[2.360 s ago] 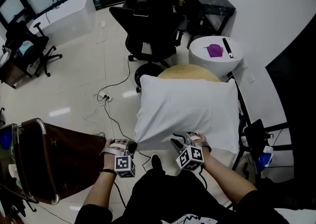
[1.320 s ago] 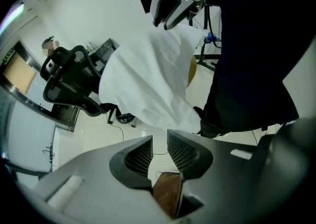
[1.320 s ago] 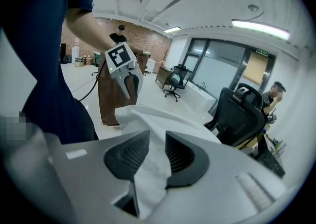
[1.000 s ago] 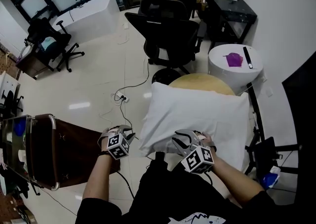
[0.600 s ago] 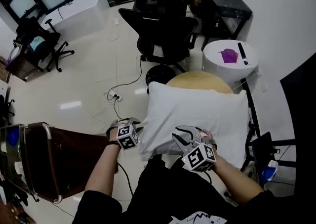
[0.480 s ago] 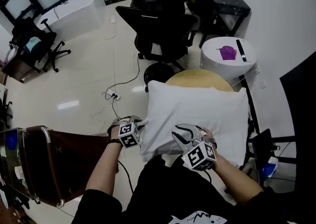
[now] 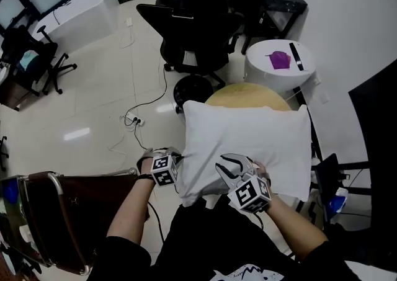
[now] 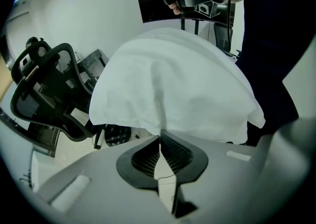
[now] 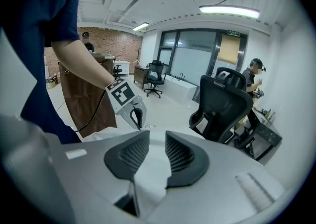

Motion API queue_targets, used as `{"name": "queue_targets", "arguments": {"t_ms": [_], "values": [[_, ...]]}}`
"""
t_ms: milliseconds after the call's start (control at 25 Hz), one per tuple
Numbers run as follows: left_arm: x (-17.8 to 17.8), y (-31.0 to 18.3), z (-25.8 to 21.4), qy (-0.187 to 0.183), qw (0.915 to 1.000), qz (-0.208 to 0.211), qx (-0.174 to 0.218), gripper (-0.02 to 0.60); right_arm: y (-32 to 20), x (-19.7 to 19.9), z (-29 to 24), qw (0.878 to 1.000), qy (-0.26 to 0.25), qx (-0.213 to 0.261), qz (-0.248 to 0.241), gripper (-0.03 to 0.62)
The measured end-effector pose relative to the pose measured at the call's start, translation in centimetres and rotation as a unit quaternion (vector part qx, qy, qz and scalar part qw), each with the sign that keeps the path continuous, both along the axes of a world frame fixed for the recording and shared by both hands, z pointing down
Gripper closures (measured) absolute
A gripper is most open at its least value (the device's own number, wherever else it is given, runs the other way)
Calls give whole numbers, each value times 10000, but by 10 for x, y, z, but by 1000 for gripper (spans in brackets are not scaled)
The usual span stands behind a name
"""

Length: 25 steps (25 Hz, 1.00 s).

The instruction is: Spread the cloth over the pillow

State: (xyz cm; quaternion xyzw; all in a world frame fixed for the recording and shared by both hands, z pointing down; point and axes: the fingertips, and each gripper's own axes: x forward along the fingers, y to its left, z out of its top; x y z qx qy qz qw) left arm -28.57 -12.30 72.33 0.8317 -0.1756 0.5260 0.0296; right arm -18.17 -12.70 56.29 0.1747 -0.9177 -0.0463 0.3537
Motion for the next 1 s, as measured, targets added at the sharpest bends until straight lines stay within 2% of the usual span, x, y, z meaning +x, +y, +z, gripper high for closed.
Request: {"name": "queue_targets", "arguments": {"t_ms": [240,440,680,1000], "values": [[-16,1,-10,-91,9998,155,81,581,-10,5,6,9996,158,27,237,480],[-41,-4,-34,-193,9991,114,348,581,-20,11,10,9989,235,-1,412,480],[-52,-17,-34,-405,9973,131,607,581,-28,13,18,9981,285,-65,534,480],[-48,-17,-6,-365,9988,169,290,581,-34,17,26,9975,305,-133,625,480]]}}
